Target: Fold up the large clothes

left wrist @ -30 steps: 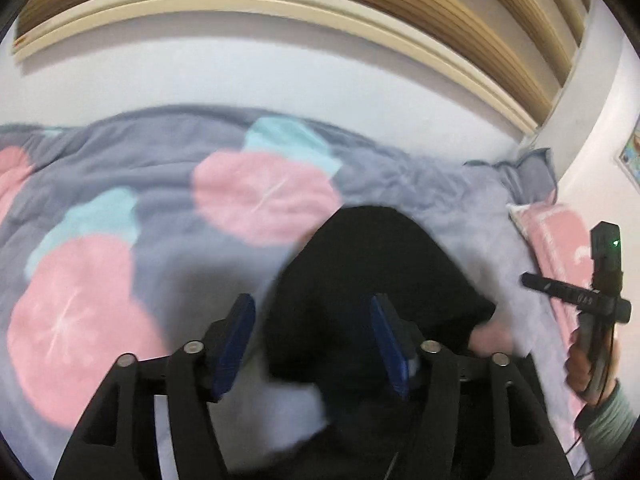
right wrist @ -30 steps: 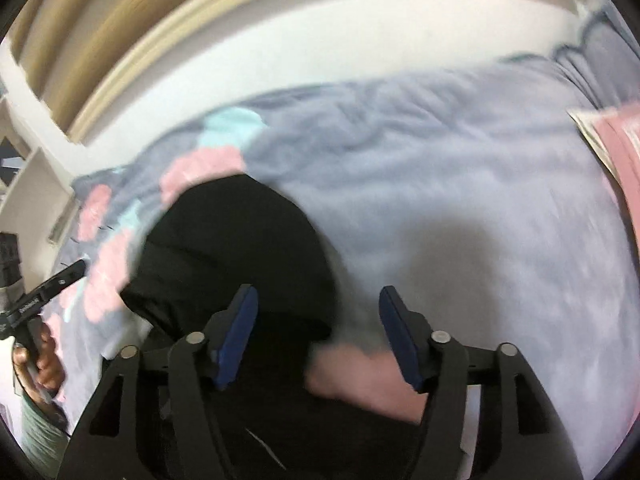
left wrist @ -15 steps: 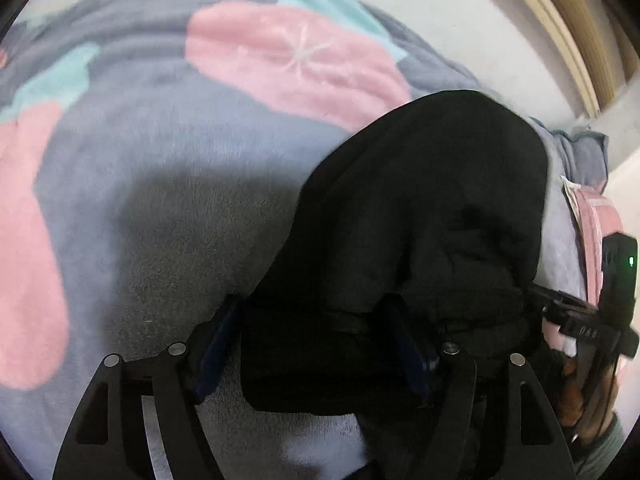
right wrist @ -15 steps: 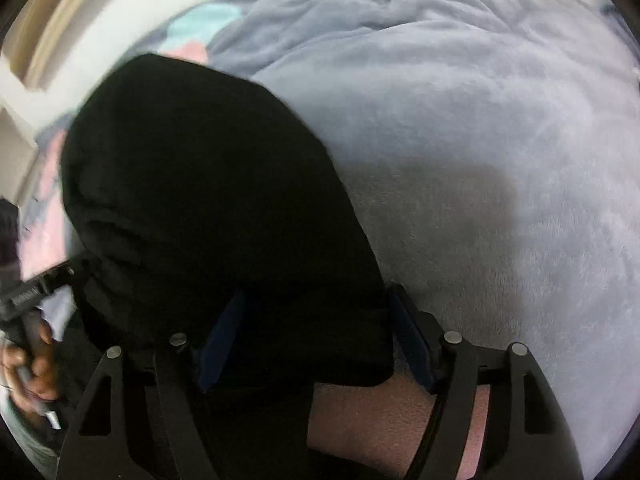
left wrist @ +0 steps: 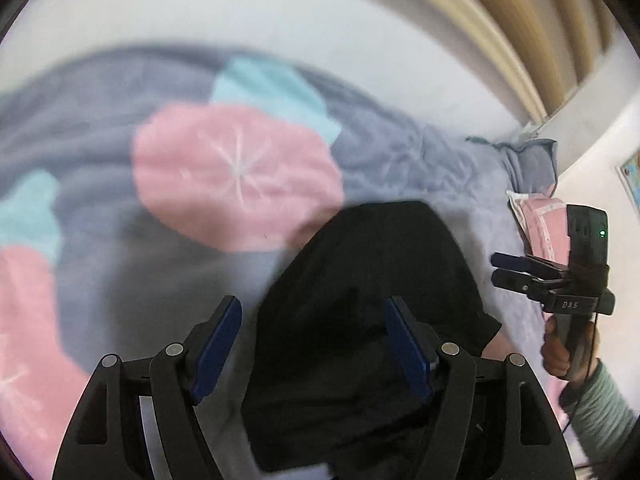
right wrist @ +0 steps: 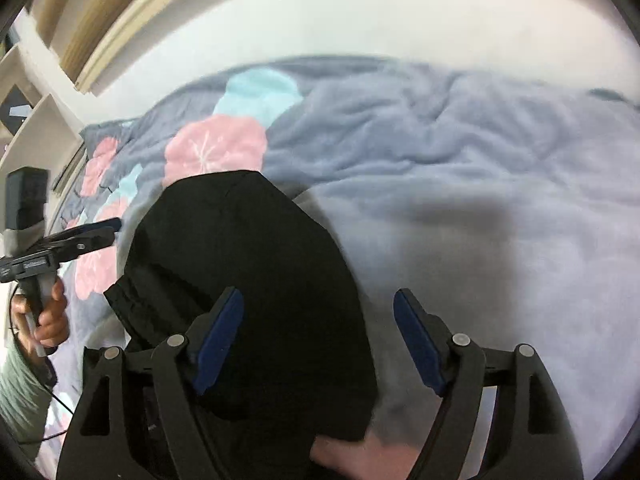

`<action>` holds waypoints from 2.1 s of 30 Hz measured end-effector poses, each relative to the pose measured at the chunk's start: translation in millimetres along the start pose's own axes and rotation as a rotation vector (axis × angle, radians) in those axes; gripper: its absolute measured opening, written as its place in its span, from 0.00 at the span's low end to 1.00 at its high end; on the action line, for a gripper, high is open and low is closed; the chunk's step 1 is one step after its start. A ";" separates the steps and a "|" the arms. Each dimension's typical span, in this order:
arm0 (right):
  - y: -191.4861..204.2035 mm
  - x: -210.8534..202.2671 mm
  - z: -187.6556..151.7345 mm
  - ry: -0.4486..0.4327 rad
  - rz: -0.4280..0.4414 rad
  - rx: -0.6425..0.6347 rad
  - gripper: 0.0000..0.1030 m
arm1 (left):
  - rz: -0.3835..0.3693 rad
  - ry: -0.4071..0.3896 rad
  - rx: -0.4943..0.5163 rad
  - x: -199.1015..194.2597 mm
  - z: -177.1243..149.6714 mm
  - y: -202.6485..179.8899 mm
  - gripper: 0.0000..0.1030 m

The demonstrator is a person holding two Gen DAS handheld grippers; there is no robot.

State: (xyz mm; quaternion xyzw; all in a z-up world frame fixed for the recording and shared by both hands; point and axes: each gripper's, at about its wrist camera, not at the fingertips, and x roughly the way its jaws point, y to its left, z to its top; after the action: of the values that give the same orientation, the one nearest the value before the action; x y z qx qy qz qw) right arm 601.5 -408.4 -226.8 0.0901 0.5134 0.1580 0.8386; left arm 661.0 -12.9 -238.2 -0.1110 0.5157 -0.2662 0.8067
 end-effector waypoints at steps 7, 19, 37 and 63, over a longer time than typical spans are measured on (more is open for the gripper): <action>-5.3 65.7 11.9 0.117 0.105 0.040 0.78 | -0.121 0.144 -0.053 63.6 -3.1 9.3 0.73; 88.8 -21.3 -18.7 -0.069 0.089 -0.249 0.28 | -0.115 -0.093 0.212 -63.2 -50.3 -62.2 0.17; 175.7 -201.7 -294.5 -0.084 -0.037 -0.325 0.29 | -0.035 0.020 0.373 -192.8 -327.5 -177.2 0.23; 200.4 -128.5 -258.5 0.072 -0.054 -0.031 0.69 | -0.132 0.028 0.024 -163.2 -288.5 -151.8 0.50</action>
State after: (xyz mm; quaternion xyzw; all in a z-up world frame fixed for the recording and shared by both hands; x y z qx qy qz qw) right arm 282.6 -270.1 -175.0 0.0574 0.5432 0.1465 0.8247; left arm 302.8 -23.1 -171.1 -0.1314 0.5154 -0.3263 0.7814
